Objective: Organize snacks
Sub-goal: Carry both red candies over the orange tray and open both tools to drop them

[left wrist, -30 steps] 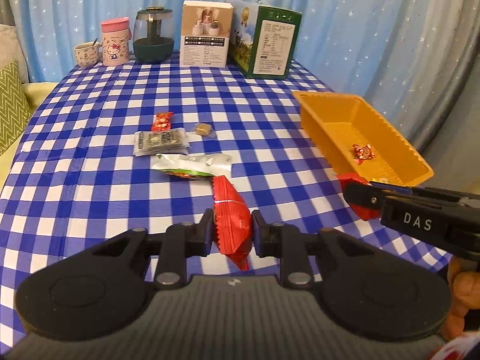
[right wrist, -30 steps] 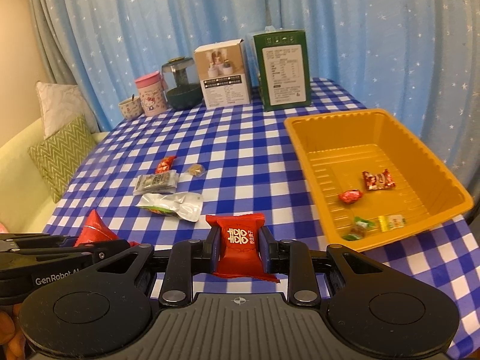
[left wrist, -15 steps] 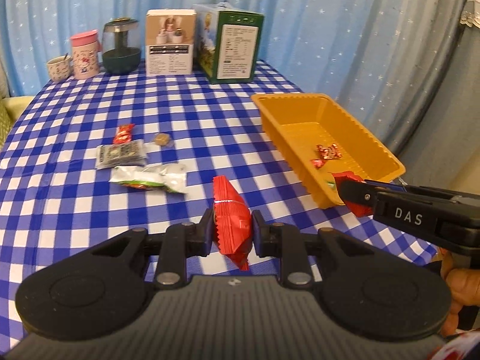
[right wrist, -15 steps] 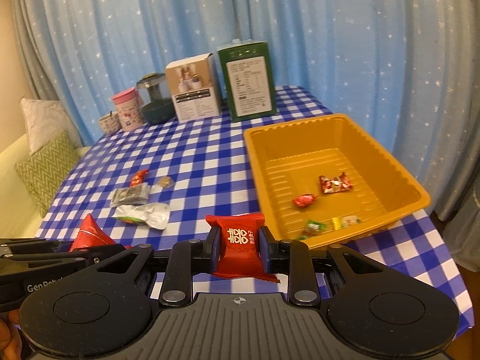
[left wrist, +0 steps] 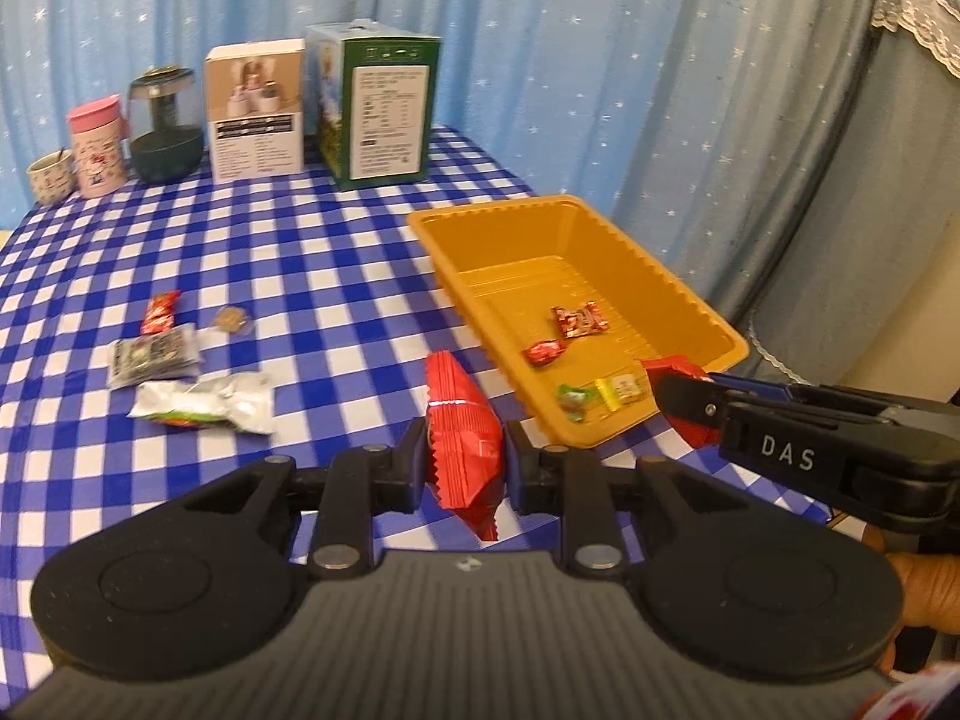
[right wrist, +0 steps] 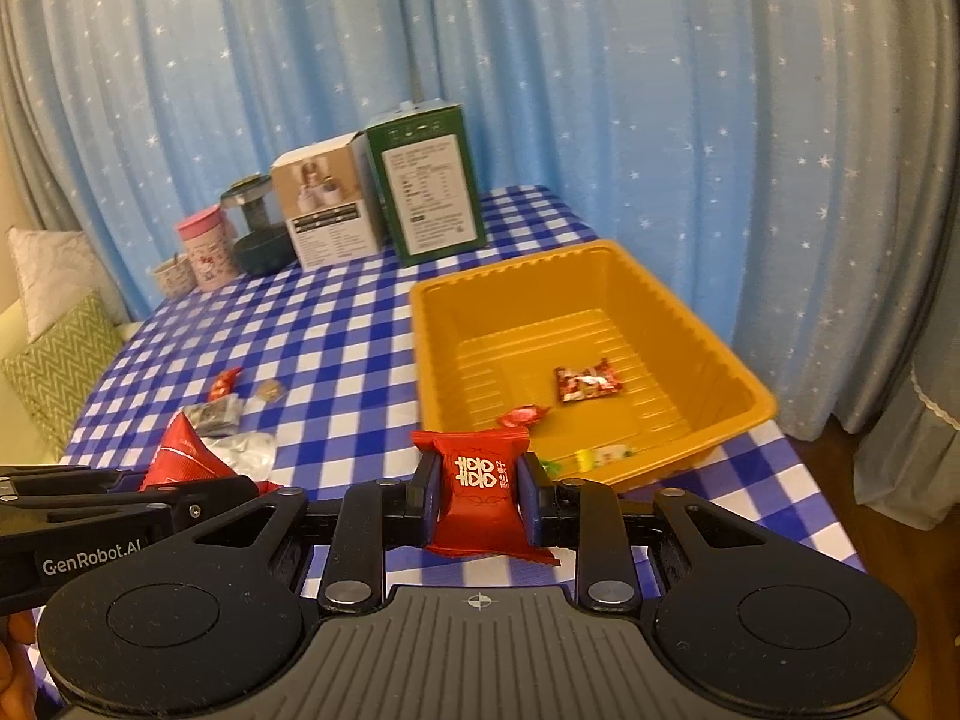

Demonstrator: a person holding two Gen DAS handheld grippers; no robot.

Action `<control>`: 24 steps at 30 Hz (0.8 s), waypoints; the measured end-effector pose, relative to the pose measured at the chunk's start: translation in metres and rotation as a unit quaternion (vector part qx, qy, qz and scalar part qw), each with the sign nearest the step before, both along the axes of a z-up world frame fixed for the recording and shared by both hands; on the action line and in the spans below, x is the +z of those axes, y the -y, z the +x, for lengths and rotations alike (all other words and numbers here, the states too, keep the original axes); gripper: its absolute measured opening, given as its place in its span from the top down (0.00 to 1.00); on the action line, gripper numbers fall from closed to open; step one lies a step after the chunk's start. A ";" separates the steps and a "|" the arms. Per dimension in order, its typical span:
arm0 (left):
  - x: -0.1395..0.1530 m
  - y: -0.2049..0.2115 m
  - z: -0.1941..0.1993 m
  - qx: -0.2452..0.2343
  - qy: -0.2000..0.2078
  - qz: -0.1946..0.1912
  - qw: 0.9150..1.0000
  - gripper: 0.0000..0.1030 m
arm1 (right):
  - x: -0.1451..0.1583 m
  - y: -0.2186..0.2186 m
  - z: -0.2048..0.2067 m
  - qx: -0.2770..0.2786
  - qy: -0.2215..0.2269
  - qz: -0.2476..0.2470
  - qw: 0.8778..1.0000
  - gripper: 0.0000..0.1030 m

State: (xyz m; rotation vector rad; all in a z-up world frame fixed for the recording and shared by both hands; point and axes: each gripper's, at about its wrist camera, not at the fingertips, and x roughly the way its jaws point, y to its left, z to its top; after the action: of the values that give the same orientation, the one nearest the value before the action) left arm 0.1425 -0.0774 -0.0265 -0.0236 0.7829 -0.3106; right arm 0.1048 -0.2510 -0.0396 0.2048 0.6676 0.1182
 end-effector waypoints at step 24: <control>-0.004 0.070 0.047 -0.051 -0.003 -0.006 0.999 0.78 | -0.005 0.067 0.025 -0.059 -0.008 0.013 0.998 0.74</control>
State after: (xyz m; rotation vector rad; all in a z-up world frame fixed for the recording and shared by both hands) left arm 0.1893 -0.1472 -0.0305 0.0047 0.7900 -0.4125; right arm 0.1298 -0.3175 -0.0450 0.2693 0.6689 0.0110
